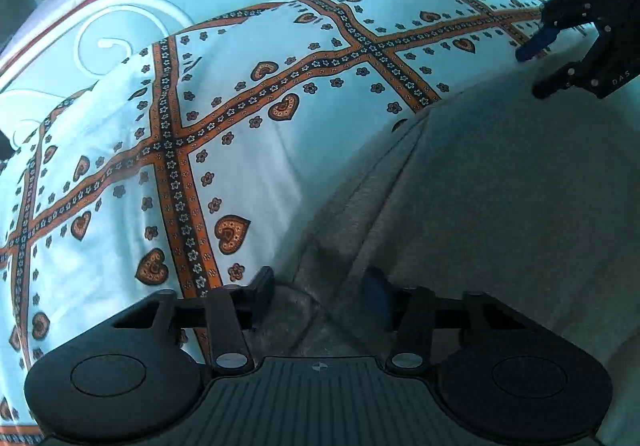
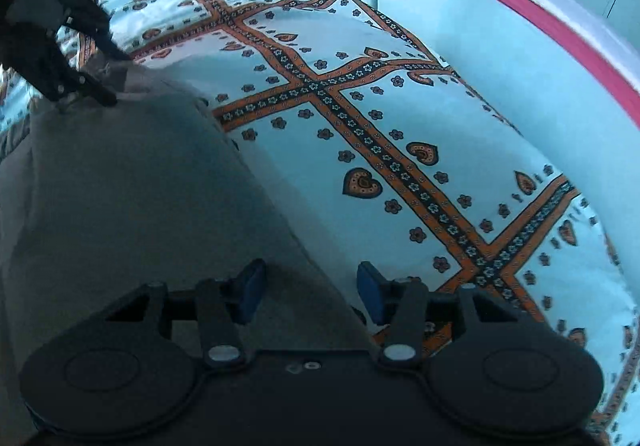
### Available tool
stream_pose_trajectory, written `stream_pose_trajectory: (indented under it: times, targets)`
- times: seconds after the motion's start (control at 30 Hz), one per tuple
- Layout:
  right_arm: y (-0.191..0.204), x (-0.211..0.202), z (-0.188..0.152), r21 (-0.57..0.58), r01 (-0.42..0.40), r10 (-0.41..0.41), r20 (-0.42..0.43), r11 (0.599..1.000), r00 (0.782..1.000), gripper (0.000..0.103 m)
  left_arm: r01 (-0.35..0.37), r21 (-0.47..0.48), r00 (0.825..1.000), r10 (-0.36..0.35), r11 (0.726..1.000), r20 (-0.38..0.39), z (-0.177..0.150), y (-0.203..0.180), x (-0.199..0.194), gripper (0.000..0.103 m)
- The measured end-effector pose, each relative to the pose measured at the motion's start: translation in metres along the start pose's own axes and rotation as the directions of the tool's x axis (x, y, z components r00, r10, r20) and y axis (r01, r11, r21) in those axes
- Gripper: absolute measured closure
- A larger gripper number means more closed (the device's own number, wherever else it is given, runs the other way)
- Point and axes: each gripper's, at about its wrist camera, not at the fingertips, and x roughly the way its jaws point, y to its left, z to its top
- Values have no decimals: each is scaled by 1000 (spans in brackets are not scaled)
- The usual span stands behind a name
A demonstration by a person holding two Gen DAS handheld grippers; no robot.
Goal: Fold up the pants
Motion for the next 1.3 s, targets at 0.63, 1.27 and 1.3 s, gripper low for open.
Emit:
stream_pose_trajectory:
  times: [0.63, 1.27, 1.3]
  targets:
    - [160, -173, -73, -12, 87, -81, 251, 996, 964, 103, -268, 55, 939, 248, 962, 239, -99, -80, -169, 84]
    - [305, -125, -165, 44, 35, -40, 141, 998, 989, 97, -401, 115, 914, 389, 909, 117, -251, -160, -147, 81]
    - [309, -120, -168, 36, 22, -26, 107, 999, 994, 94, -400, 121, 915, 387, 909, 113, -251, -164, -147, 81]
